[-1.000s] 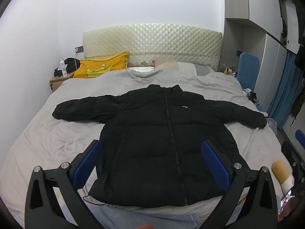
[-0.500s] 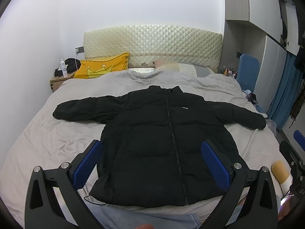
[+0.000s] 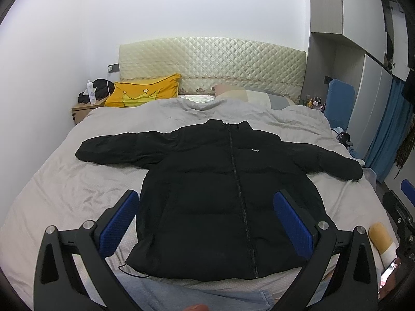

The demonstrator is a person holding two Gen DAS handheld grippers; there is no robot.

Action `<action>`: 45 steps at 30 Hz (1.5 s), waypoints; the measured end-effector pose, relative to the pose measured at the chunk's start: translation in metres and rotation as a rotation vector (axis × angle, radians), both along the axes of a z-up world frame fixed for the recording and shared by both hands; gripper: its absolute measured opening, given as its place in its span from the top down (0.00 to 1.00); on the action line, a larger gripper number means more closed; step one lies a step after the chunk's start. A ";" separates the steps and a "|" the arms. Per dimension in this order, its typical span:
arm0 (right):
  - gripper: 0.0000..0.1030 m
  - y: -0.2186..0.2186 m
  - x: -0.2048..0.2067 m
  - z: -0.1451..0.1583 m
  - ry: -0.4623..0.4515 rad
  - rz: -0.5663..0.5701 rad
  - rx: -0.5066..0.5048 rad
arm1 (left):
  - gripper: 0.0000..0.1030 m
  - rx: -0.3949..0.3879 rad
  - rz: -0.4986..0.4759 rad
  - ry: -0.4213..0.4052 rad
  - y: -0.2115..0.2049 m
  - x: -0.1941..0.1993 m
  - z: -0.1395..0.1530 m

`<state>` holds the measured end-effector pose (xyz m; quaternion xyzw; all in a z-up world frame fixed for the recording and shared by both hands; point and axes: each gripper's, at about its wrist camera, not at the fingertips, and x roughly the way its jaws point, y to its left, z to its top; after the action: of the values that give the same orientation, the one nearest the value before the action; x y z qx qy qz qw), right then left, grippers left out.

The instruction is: Fold large clothes

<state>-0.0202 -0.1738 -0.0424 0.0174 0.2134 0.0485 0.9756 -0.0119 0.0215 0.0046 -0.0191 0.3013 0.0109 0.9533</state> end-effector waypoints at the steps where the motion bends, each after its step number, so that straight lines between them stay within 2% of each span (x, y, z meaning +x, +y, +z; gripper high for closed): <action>1: 0.00 -0.001 0.001 0.000 0.002 0.000 0.000 | 0.00 0.001 -0.001 0.001 0.000 0.000 0.000; 31: 0.00 0.016 0.008 -0.004 0.025 0.005 -0.025 | 0.00 -0.027 -0.016 0.032 0.006 0.010 -0.003; 38: 0.00 0.005 0.013 -0.005 0.031 -0.008 -0.009 | 0.00 -0.007 -0.001 0.035 0.006 0.014 -0.003; 45: 0.00 -0.011 0.033 -0.006 0.049 -0.022 0.007 | 0.00 -0.009 -0.050 0.030 -0.001 0.028 0.001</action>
<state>0.0124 -0.1851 -0.0484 0.0240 0.2371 0.0382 0.9704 0.0161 0.0207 0.0060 -0.0155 0.3158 -0.0139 0.9486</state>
